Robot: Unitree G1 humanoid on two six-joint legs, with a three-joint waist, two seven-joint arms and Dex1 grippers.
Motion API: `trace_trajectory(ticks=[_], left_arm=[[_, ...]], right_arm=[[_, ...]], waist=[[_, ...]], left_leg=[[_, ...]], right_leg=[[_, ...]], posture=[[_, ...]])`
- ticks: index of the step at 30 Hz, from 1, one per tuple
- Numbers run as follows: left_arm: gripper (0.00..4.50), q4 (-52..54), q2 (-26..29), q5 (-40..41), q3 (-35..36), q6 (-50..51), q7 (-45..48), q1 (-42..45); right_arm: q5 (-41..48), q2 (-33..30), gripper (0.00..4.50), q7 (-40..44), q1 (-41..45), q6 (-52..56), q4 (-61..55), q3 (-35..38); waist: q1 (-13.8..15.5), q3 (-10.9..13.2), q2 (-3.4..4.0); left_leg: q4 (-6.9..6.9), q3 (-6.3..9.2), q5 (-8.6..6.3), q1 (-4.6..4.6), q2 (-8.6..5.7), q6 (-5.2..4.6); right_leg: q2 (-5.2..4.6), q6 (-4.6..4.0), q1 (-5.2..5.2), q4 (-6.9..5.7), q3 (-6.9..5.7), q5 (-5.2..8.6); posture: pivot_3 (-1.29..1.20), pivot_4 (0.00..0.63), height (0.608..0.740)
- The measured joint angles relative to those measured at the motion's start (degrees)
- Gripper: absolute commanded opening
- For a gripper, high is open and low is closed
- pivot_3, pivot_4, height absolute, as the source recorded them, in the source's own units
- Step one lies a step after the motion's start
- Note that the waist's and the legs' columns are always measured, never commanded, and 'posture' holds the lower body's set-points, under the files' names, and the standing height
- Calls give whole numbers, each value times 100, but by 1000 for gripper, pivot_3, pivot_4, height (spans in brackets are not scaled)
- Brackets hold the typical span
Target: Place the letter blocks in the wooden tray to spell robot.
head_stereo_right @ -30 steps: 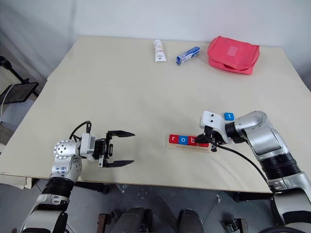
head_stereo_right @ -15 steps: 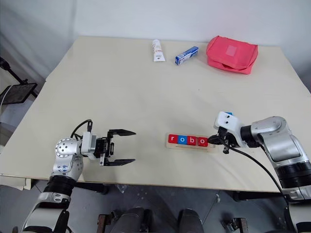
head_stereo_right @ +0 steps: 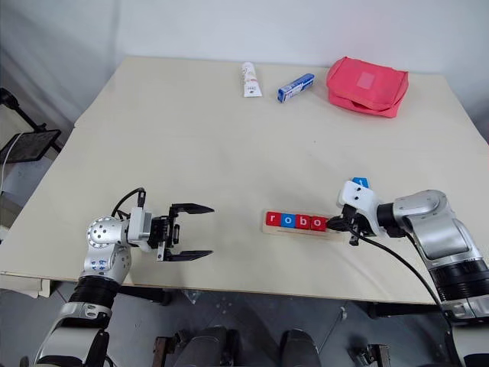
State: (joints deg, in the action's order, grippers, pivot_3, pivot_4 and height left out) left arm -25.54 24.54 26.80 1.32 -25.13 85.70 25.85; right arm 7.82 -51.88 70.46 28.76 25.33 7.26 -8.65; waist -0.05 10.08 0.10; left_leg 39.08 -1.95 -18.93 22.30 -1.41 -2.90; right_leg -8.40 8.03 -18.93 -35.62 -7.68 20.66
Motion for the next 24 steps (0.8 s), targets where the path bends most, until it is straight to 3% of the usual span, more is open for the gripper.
trace_trajectory(ticks=[16, 24], left_arm=[[4500, -345, -121, -17, -16, -68, 22, 336], [4500, -599, -143, -20, -20, -134, 25, 534]], right_arm=[[201, 196, 60, -476, -151, 350, -272, 146], [373, 74, 60, -780, -606, 625, -755, 628]], waist=[[4, 0, 0], [22, 0, 0]], left_leg=[[0, 0, 0, 0, 0, 0], [0, 1, 0, 1, -2, 0]], right_leg=[[1, 0, 0, 0, -2, 0], [0, 0, 0, 0, -2, 0]], posture=[[0, 150, 740], [0, 150, 740]])
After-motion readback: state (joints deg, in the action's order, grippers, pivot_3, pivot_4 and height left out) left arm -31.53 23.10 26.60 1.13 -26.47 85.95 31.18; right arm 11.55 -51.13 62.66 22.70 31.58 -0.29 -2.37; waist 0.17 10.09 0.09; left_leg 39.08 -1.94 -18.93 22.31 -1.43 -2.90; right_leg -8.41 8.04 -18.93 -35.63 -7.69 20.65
